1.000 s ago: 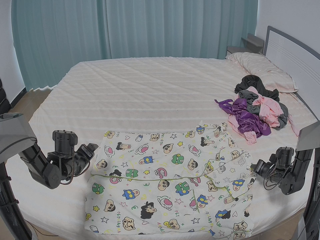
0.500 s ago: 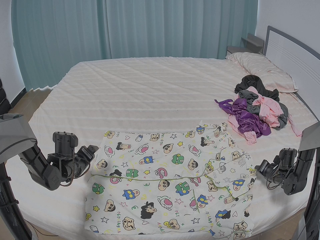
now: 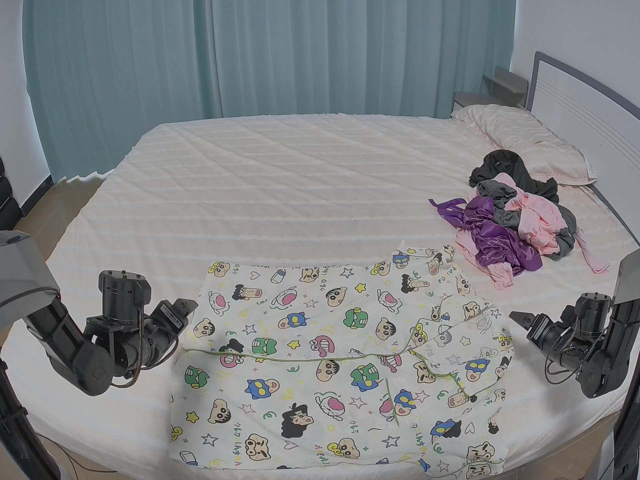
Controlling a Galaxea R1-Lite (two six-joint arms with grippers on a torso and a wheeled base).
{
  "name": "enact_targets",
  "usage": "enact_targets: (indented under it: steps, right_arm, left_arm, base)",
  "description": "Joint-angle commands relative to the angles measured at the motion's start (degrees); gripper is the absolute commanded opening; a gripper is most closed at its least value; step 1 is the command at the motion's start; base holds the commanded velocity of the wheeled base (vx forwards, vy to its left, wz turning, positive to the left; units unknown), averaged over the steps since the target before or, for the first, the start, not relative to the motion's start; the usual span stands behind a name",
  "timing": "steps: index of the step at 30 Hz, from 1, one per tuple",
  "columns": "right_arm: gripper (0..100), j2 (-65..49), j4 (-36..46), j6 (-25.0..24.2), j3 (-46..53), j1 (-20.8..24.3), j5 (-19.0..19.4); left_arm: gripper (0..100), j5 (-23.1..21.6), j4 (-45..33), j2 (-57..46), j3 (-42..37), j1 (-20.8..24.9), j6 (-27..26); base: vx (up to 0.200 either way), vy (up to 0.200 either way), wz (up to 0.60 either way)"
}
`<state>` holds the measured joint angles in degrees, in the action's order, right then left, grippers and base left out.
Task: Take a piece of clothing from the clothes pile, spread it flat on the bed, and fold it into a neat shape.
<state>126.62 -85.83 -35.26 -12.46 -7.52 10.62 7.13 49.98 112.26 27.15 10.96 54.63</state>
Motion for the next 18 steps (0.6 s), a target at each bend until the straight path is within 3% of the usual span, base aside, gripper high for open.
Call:
enact_targets:
  steps: [1,7,12,18]
  right_arm:
    - [100,-4.98,-1.27,-0.08,2.79,2.07,-0.33]
    - [100,-7.18,-1.35,-0.52,5.95,5.15,-2.27]
    - [100,-11.14,-1.79,-4.56,12.28,9.19,-2.53]
    - [100,-12.81,2.95,-9.66,12.37,12.27,-9.65]
  left_arm:
    - [100,0.08,0.12,-3.63,-3.15,2.49,0.57]
    - [100,0.08,0.12,-3.72,-6.14,4.42,2.94]
    - [100,0.16,0.2,-4.07,-9.39,6.18,5.49]
    - [100,0.08,0.29,-7.76,-15.37,8.9,8.39]
  base:
    - [0.0,0.0,0.0]
    - [0.0,0.0,0.0]
    - [0.0,0.0,0.0]
    - [-0.2,0.0,0.0]
